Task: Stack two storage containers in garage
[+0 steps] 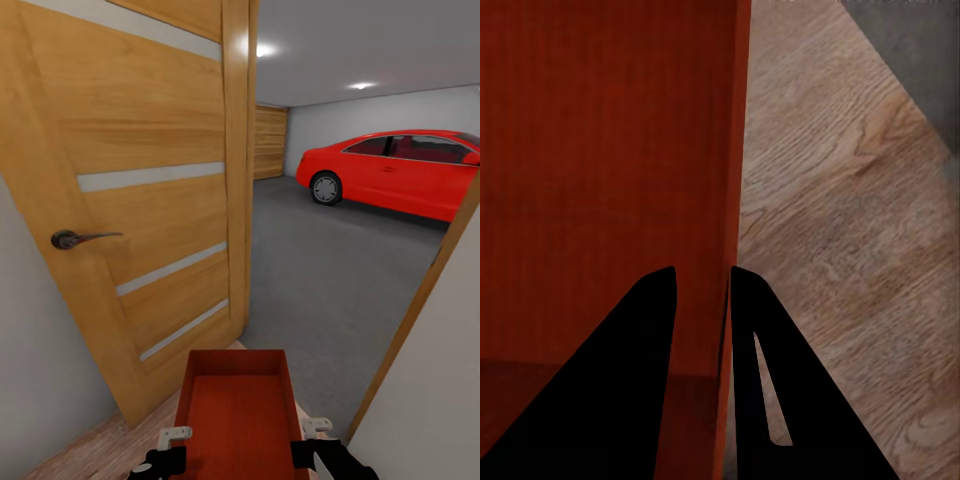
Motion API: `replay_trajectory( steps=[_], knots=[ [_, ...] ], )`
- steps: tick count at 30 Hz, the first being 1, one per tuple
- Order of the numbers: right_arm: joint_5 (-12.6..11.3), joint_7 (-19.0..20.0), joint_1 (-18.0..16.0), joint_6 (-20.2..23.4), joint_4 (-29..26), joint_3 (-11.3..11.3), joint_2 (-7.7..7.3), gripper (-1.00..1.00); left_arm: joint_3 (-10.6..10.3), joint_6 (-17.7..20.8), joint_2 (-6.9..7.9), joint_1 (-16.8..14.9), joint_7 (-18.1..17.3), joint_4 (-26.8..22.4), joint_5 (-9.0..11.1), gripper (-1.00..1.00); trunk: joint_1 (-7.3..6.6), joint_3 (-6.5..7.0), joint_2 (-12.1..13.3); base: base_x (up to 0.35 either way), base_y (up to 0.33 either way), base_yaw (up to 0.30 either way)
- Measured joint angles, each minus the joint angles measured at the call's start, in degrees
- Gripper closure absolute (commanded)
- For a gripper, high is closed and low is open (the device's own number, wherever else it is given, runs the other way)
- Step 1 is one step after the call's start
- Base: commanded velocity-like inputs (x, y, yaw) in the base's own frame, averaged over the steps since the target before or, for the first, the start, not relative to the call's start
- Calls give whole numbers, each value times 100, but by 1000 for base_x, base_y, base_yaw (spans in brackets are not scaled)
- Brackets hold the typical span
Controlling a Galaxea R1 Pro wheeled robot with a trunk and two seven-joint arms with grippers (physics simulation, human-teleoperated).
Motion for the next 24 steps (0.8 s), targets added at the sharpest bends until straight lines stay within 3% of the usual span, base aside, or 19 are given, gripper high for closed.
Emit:
replay_trajectory(
  steps=[15, 24],
  knots=[
    [-12, -11, 0, 2, 0, 9, 5, 100, -5, 0, 9, 1, -10, 0, 7, 100, 0, 1, 0, 96, 73, -6],
    [-9, -13, -4, 2, 2, 9, 8, 100, 1, 0, 11, 0, -15, 0, 2, 100, -1, 1, 0, 175, 80, -92]
  ],
)
